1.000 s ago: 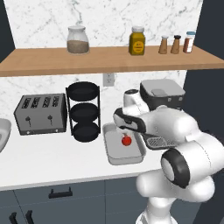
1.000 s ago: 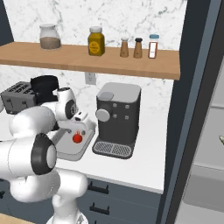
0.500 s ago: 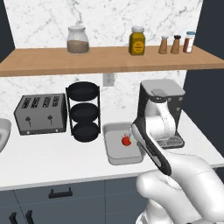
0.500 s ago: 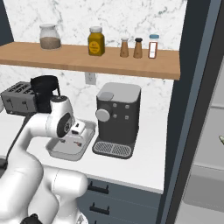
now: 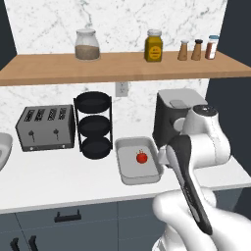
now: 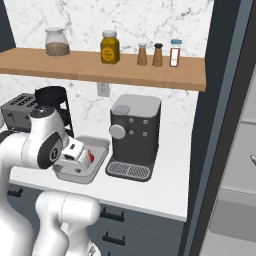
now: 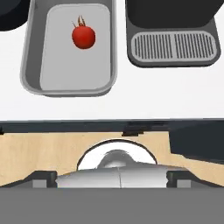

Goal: Place one tomato and one fish in each tupperware on the nearby counter, to pack two identical lunches.

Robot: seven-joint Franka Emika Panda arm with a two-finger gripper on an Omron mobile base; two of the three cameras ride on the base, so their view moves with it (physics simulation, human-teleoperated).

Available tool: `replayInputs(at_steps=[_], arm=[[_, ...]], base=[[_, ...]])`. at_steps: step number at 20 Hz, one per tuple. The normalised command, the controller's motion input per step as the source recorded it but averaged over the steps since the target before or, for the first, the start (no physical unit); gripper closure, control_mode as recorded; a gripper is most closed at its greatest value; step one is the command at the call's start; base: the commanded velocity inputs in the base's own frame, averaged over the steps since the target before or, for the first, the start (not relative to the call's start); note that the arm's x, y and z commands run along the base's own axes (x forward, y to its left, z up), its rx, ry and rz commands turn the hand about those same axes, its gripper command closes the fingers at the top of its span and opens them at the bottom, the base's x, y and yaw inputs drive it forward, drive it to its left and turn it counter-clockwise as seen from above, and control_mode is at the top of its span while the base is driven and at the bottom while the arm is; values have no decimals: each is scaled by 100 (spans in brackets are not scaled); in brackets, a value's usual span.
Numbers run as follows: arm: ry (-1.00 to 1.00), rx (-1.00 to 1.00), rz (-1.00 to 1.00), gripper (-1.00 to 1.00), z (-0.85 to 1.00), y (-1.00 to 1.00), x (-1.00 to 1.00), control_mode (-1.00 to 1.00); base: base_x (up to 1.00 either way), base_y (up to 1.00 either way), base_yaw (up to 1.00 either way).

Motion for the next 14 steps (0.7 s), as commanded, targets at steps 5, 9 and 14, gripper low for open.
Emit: replayInputs(at_steps=[5, 9, 14], arm=[[0, 0, 0, -100, 90, 0, -100, -100], [-15, 0, 0, -100, 41, 0, -93, -100], [-2, 0, 0, -100, 2, 0, -9, -100]], base=[[0, 0, 0], [0, 0, 0], [0, 0, 0]])
